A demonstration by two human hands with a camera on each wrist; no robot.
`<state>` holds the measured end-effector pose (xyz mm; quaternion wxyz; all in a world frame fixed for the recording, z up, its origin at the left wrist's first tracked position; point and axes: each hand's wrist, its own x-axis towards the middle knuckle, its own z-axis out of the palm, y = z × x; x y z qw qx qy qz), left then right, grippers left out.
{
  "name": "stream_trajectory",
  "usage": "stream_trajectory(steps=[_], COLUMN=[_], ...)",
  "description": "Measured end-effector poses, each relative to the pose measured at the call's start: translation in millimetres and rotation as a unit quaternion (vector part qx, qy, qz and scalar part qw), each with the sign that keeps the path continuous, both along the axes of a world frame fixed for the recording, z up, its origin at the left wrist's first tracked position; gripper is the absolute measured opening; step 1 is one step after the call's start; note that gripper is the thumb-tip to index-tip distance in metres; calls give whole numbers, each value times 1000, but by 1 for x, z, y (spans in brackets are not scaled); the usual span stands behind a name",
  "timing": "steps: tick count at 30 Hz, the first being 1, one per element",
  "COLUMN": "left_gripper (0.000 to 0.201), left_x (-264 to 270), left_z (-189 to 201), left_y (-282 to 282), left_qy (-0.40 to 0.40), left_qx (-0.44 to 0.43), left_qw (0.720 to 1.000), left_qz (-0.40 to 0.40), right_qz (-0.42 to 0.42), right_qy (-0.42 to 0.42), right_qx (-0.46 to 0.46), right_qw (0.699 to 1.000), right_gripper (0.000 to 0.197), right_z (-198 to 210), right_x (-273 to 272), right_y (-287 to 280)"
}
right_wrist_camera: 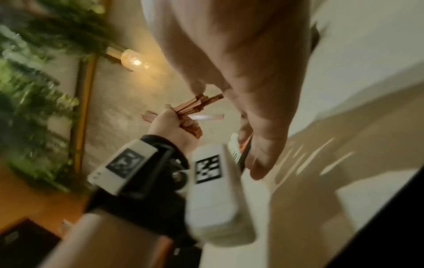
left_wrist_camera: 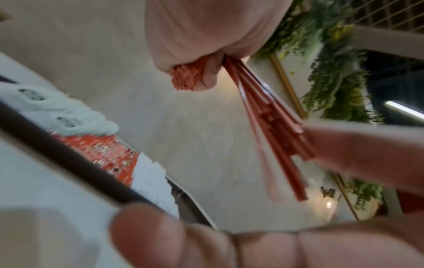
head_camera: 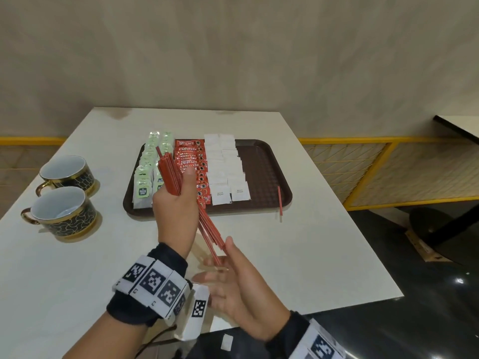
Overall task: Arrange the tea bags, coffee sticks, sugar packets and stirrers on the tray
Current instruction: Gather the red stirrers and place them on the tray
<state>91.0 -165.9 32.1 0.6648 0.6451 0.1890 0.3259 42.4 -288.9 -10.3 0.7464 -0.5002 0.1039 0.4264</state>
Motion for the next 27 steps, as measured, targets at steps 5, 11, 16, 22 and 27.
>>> stream_trajectory(steps=[5,11,16,22,27], left_gripper=[33,38,33,37,33], left_x=[-10,-19,-9,3,15], left_z=[16,15,14,-1,-3], left_y=[-13,-24,-29,-39,-34], left_qy=[-45,-54,-33,45,16], left_qx=[60,102,102,53,53], left_qw=[996,989,989,990,990], left_qz=[-40,-87,-103,-125,-129], right_qz=[-131,-218,-219,-242,-279], right_qy=[123,164,217,190,165], right_qx=[101,156,183,164,184], right_qw=[979,949,933,937,928], right_gripper=[51,28,32,34,54], right_z=[18,25,18,26,16], right_x=[18,43,48,57,75], right_y=[13,18,23,27,22])
